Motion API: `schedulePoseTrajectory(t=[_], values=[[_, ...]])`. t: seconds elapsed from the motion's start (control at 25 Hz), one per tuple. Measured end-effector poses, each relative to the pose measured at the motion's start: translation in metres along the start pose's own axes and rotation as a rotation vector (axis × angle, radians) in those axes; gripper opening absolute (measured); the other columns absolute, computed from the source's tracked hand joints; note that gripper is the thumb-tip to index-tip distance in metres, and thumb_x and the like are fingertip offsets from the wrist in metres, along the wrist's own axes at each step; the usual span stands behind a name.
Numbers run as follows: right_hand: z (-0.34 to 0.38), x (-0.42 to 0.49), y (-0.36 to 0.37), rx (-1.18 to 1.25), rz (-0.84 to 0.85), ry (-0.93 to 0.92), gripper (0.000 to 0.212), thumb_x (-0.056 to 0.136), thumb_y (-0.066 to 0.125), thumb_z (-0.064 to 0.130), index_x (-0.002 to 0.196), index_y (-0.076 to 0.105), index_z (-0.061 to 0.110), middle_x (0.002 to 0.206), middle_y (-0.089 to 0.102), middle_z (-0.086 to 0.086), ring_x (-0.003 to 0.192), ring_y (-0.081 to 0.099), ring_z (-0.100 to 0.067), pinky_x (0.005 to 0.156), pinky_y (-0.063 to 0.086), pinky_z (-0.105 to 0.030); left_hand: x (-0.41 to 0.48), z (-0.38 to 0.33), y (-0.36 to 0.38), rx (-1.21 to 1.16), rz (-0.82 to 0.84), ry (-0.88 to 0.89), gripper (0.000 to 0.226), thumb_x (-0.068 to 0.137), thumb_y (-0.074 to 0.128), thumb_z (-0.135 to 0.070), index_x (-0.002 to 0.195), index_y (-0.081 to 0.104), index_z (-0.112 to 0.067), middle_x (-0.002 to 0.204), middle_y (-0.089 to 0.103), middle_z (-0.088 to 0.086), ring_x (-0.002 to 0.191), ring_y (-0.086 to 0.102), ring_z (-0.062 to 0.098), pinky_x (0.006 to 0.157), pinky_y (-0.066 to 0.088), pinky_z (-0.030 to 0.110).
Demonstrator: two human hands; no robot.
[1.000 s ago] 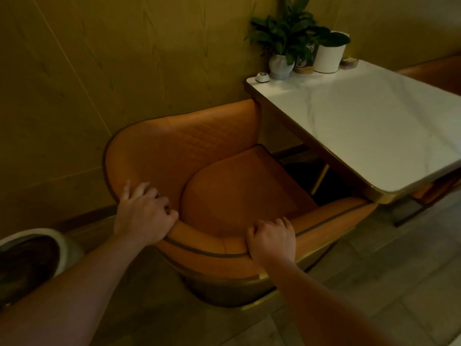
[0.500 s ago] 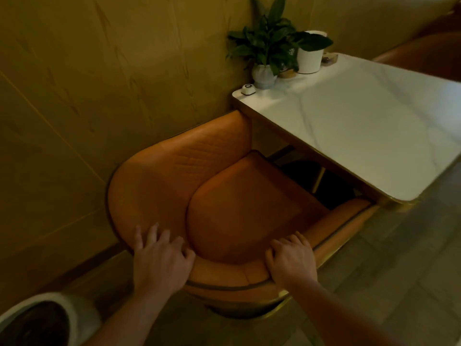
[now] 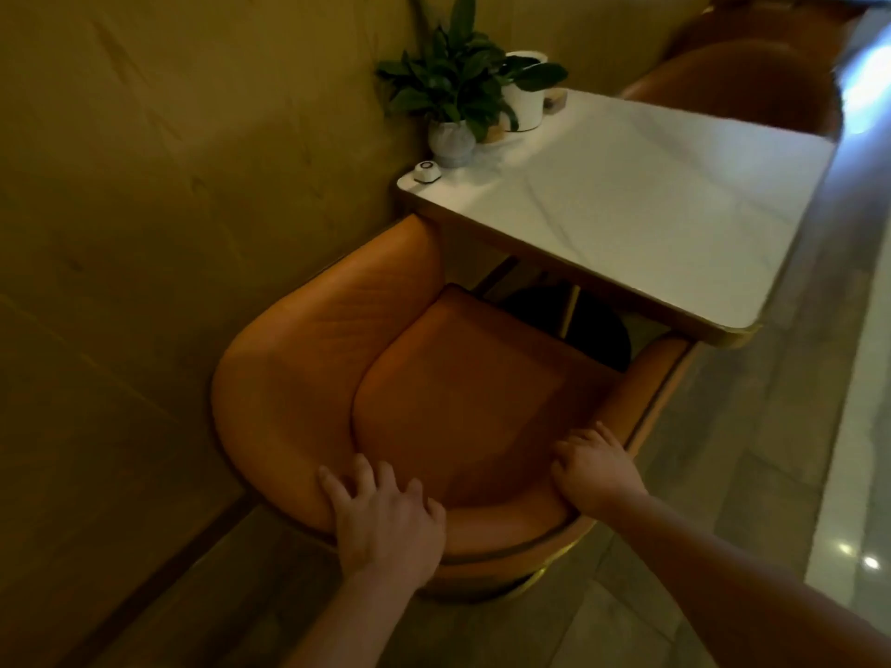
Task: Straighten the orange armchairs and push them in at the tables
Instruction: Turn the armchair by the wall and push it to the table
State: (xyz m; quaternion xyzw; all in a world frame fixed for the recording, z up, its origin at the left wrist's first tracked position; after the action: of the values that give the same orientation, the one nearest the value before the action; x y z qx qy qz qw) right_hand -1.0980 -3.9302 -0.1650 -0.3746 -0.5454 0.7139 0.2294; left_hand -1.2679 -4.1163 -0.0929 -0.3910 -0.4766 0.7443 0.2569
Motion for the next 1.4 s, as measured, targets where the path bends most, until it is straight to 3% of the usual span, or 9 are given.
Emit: schedulePoseTrajectory(t=[0.12, 0.2, 0.28, 0.4, 0.64, 0.76, 0.8, 0.96, 1.4], values=[[0.039, -0.033, -0.003, 0.212, -0.171, 0.105, 0.043, 0.092, 0.039, 0.056, 0.116, 0.063, 0.03, 0.124, 0.061, 0.009, 0.126, 0.049, -0.016, 0.117, 0.025, -0.041, 0.002, 0.003, 0.001, -0.082, -0.032, 0.143, 0.058, 0.097, 0.018, -0.061, 0.14, 0.045, -0.033, 0.158, 0.033, 0.005, 0.151, 0.013, 0.031, 0.117, 0.006, 0.066], [0.079, -0.056, 0.002, 0.35, -0.233, 0.114, 0.05, 0.091, 0.031, 0.061, 0.113, 0.065, 0.032, 0.126, 0.06, 0.014, 0.127, 0.047, -0.01, 0.118, 0.023, -0.037, 0.013, 0.027, -0.004, -0.129, -0.086, 0.199, 0.065, 0.093, 0.016, -0.065, 0.146, 0.038, -0.034, 0.158, 0.034, 0.002, 0.15, 0.016, 0.027, 0.119, 0.012, 0.06], [0.101, -0.066, 0.003, 0.37, -0.241, 0.154, 0.049, 0.091, 0.03, 0.059, 0.112, 0.067, 0.033, 0.128, 0.06, 0.018, 0.128, 0.046, -0.006, 0.119, 0.019, -0.033, 0.032, 0.062, -0.009, -0.132, -0.143, 0.199, 0.07, 0.089, 0.013, -0.067, 0.147, 0.038, -0.036, 0.155, 0.037, -0.002, 0.148, 0.023, 0.023, 0.119, 0.014, 0.058], [0.1, -0.065, -0.004, 0.349, -0.266, 0.238, 0.039, 0.087, 0.036, 0.05, 0.099, 0.068, 0.031, 0.11, 0.066, 0.016, 0.109, 0.055, -0.006, 0.114, 0.031, -0.033, 0.063, 0.101, -0.013, -0.228, -0.153, 0.17, 0.06, 0.094, 0.028, -0.066, 0.145, 0.039, -0.039, 0.155, 0.036, -0.006, 0.147, 0.023, 0.017, 0.121, 0.015, 0.054], [0.115, -0.051, -0.012, 0.335, -0.184, 0.273, 0.028, 0.092, 0.041, 0.05, 0.084, 0.06, 0.031, 0.086, 0.059, 0.011, 0.085, 0.054, -0.008, 0.108, 0.036, -0.034, 0.068, 0.105, -0.013, -0.266, -0.176, 0.139, 0.065, 0.084, 0.034, -0.066, 0.142, 0.046, -0.038, 0.151, 0.043, -0.005, 0.144, 0.027, 0.02, 0.119, 0.02, 0.052], [0.129, -0.057, -0.012, 0.416, -0.221, 0.35, 0.034, 0.091, 0.042, 0.058, 0.082, 0.061, 0.031, 0.08, 0.059, 0.012, 0.079, 0.052, -0.005, 0.087, 0.046, -0.028, 0.071, 0.106, -0.016, -0.26, -0.187, 0.135, 0.067, 0.081, 0.032, -0.066, 0.14, 0.047, -0.038, 0.148, 0.045, -0.005, 0.143, 0.029, 0.02, 0.118, 0.022, 0.052], [0.142, -0.063, -0.013, 0.417, -0.261, 0.345, 0.038, 0.09, 0.04, 0.061, 0.082, 0.061, 0.031, 0.081, 0.06, 0.012, 0.08, 0.052, -0.005, 0.083, 0.044, -0.026, 0.071, 0.105, -0.017, -0.262, -0.191, 0.146, 0.066, 0.083, 0.033, -0.065, 0.141, 0.046, -0.037, 0.149, 0.045, -0.005, 0.143, 0.028, 0.02, 0.118, 0.021, 0.052], [0.176, -0.076, -0.022, 0.359, -0.338, 0.336, 0.045, 0.09, 0.03, 0.06, 0.088, 0.065, 0.034, 0.092, 0.066, 0.015, 0.095, 0.056, -0.002, 0.105, 0.034, -0.026, 0.069, 0.103, -0.019, -0.283, -0.181, 0.184, 0.062, 0.088, 0.036, -0.064, 0.143, 0.042, -0.037, 0.151, 0.041, -0.007, 0.147, 0.022, 0.02, 0.12, 0.017, 0.054], [0.168, -0.056, -0.037, 0.365, -0.287, 0.425, 0.035, 0.091, 0.034, 0.052, 0.082, 0.06, 0.03, 0.088, 0.061, 0.012, 0.082, 0.049, -0.005, 0.078, 0.035, -0.022, 0.093, 0.099, -0.031, -0.34, -0.127, 0.233, 0.062, 0.088, 0.039, -0.061, 0.144, 0.041, -0.036, 0.154, 0.038, -0.005, 0.15, 0.015, 0.024, 0.119, 0.019, 0.055]])
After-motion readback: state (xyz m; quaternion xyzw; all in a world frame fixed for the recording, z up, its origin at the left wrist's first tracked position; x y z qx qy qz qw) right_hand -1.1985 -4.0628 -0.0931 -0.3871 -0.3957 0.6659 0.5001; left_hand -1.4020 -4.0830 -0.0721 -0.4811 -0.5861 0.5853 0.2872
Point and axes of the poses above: each hand's wrist, its own x-axis towards the middle knuckle, its own y-axis out of the palm, z = x × y, the point moved 9 cm from there along x, towards the middle knuckle
